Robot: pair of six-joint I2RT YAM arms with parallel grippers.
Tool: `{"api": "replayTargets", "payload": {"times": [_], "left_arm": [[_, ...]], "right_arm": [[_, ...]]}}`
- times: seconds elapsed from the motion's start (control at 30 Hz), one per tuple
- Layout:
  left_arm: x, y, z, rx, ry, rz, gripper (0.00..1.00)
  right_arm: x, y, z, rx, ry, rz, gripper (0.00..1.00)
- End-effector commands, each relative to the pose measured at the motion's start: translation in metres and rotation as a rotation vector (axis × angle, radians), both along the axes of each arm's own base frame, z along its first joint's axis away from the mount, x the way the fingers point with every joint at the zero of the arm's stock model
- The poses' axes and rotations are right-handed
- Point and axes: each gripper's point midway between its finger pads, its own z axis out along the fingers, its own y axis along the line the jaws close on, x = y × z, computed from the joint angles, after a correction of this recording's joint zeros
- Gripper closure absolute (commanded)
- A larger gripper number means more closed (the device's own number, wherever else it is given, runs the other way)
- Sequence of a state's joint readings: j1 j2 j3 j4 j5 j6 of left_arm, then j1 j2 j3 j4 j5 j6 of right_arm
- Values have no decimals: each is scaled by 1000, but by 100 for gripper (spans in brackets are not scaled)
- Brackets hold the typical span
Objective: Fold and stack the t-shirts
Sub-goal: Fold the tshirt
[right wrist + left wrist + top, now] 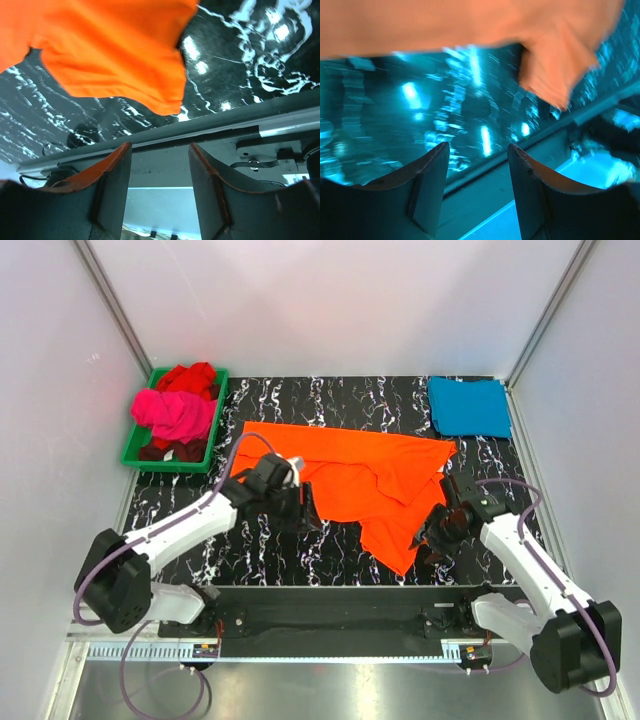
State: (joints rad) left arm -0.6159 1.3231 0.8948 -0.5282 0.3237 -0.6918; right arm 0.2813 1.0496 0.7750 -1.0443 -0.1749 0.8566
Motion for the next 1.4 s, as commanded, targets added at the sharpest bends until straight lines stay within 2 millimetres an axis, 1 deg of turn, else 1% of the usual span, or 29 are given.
{"api": "replayTargets", "payload": {"times": [0.0, 0.03, 0.07, 0.1, 0.13, 0.2, 0.23, 0.27, 0.37, 0.4, 0.43, 0.47, 0.6, 0.63, 0.7, 0.87, 1.07, 1.17, 1.37], "left_arm": [[-11, -44, 12, -153, 1, -38, 44], [-14, -48, 7, -155, 20, -47, 44], [-14, -54, 9, -165, 17, -57, 45], [-18, -61, 11, -163, 5, -83, 45], [-15, -65, 6, -140, -1, -83, 45], [-20, -74, 2, -142, 26, -102, 46], [-21, -79, 0, -150, 38, -105, 46], [-21, -84, -4, -152, 55, -101, 47], [-23, -102, -7, -175, 44, -123, 48], [-27, -108, -6, -178, 47, -141, 48], [-27, -110, -8, -173, 48, -146, 48], [-27, -118, -6, -177, 45, -159, 48], [-23, -131, -7, -172, 38, -173, 49], [-22, -133, -8, -166, 33, -173, 49], [-24, -139, -12, -165, 41, -183, 50], [-32, -149, -20, -154, 59, -205, 50], [-33, -148, -30, -109, 80, -171, 51], [-29, -147, -36, -86, 62, -163, 49], [-24, -154, -46, -72, 53, -179, 48]], "right_arm": [[-7, 0, -15, 11, 16, -93, 43], [-9, 3, -19, 30, 29, -101, 43], [-8, 5, -27, 36, 30, -100, 44], [-8, 5, -29, 37, 28, -100, 44], [-7, 5, -32, 33, 18, -98, 44], [-1, 4, -33, 25, -4, -104, 45], [-2, 4, -37, 24, 2, -103, 46], [0, 6, -39, 35, -2, -99, 46], [-3, 7, -50, 27, 26, -90, 47], [-4, 8, -52, 23, 28, -86, 47], [-5, 7, -55, 19, 31, -86, 46], [-4, 8, -56, 23, 24, -90, 46], [-7, 7, -64, 23, 33, -111, 46], [-9, 8, -66, 29, 41, -118, 47], [-9, 9, -66, 40, 25, -122, 48], [-9, 9, -72, 38, 14, -128, 50], [-8, 9, -74, 33, 19, -127, 55], [-7, 8, -75, 19, 18, -134, 57], [-5, 6, -75, 7, 17, -144, 71]]}}
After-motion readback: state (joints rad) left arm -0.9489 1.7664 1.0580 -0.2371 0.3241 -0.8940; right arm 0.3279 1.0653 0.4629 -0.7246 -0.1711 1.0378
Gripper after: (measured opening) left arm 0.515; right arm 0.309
